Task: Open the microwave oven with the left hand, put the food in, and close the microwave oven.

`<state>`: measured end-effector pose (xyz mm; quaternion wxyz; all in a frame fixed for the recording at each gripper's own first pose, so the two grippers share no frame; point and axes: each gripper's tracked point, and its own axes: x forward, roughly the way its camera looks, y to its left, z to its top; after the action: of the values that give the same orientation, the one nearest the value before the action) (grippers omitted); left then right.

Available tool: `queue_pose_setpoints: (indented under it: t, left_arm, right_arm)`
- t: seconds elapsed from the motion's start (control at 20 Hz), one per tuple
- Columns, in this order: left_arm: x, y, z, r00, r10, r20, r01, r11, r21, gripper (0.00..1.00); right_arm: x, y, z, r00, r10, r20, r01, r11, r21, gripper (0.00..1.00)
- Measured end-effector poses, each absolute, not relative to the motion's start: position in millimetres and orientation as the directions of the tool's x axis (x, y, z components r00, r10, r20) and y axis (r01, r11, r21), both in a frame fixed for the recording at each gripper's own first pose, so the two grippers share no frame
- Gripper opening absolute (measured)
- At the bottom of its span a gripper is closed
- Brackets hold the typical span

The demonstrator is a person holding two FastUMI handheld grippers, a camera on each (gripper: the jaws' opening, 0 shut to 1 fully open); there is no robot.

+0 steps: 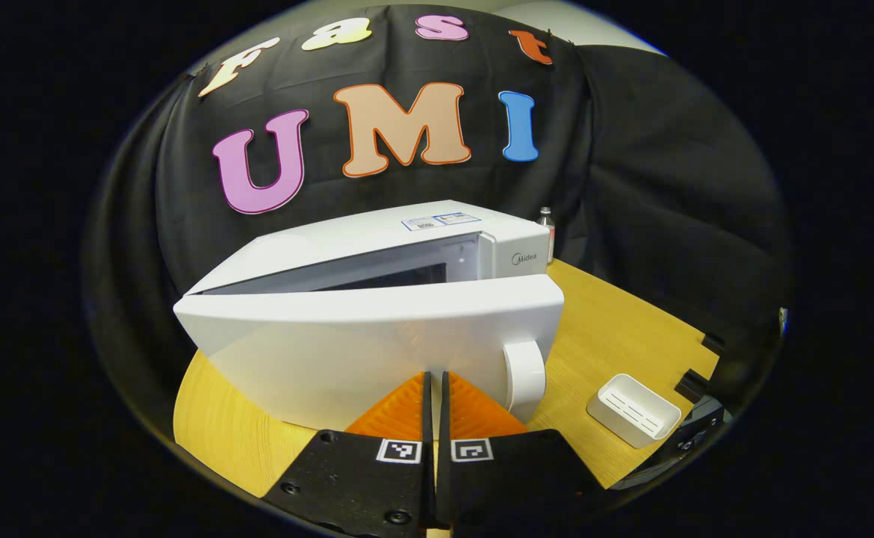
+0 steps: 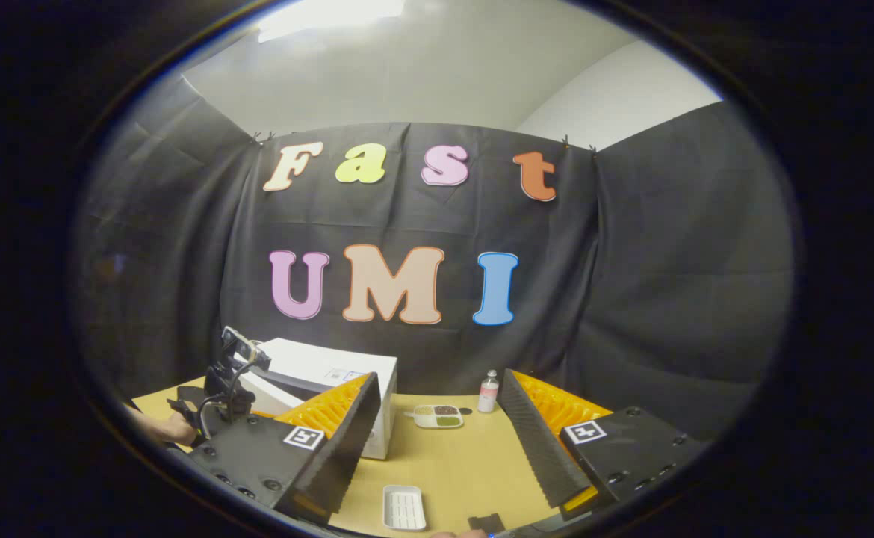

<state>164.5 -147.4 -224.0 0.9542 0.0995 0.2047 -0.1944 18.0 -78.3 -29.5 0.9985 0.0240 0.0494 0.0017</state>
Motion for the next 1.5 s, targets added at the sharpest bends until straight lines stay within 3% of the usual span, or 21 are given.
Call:
queue_pose_setpoints:
  t: [0.85, 1.05, 1.3, 1.5]
  left_arm:
    - [233, -153, -223, 0.860, -0.273, -0.431, 0.305, 0.952, 0.006, 0.00]
    - [237, -163, -231, 0.854, -0.297, -0.427, 0.342, 0.939, 0.033, 0.00]
    - [239, -174, -240, 0.808, -0.363, -0.464, 0.370, 0.926, -0.081, 0.01]
    - [234, -159, -243, 0.827, -0.296, -0.477, 0.340, 0.940, 0.006, 0.01]
  right_arm:
    - [57, -75, -32, 0.992, -0.001, -0.128, 0.005, 0.999, 0.034, 0.93]
    - [67, -74, -32, 0.992, -0.003, -0.130, 0.004, 1.000, 0.012, 0.93]
    - [75, -70, -34, 0.990, 0.002, -0.139, 0.001, 1.000, 0.025, 0.93]
    - [70, -67, -40, 0.989, 0.003, -0.145, 0.001, 1.000, 0.028, 0.93]
